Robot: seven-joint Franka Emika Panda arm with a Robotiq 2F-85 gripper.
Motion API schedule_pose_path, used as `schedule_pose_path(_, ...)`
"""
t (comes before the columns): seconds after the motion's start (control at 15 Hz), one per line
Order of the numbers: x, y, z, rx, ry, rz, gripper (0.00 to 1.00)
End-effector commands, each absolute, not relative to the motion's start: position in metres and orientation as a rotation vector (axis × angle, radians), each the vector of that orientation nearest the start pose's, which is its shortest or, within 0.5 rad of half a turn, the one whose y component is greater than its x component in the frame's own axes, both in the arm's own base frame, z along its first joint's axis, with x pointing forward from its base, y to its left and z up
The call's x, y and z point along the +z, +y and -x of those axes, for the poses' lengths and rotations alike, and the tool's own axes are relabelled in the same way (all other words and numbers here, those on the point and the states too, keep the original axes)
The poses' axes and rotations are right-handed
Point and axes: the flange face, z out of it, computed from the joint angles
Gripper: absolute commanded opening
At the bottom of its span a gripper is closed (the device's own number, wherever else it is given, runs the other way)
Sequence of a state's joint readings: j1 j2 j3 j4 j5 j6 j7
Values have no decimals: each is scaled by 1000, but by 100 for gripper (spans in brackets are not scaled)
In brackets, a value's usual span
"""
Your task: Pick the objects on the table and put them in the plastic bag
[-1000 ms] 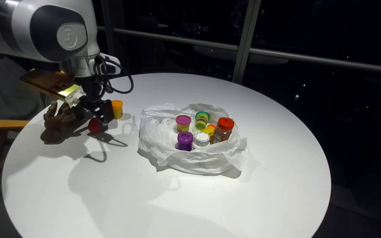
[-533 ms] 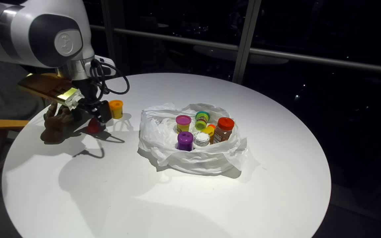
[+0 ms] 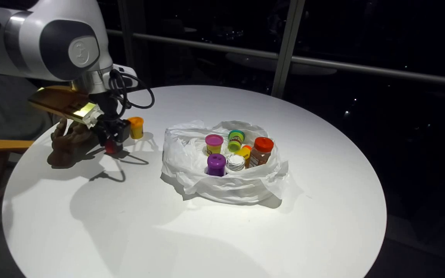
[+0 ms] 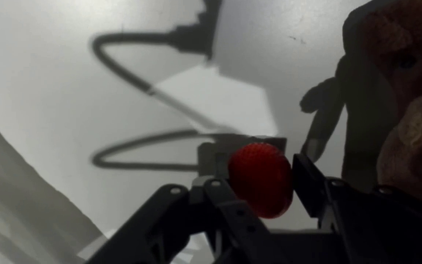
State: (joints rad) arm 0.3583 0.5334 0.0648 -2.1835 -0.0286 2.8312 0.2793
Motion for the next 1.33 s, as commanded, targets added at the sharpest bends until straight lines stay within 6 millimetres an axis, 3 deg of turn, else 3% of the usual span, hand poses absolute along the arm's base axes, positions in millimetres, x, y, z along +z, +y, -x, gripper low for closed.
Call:
schedule_pose_path(0.0, 170, 230, -522, -236, -225, 3059, 23)
schedule_pose_path(0.27, 222, 192, -524, -358, -108, 3055, 23)
schedule_pose_path(0.4, 247, 158, -528, -423, -9, 3061, 23)
schedule_pose_path(0.53, 259, 120, -535, -454, 96, 3073, 23)
schedule_pose_path(0.73, 252, 68, -546, -449, 246, 3099, 23)
schedule_pose_path(0.87, 239, 51, -553, -426, 294, 3114, 23)
schedule_pose_path(1.2, 204, 44, -568, -367, 314, 3138, 23)
schedule_pose_path(1.27, 201, 45, -572, -361, 318, 3135, 55)
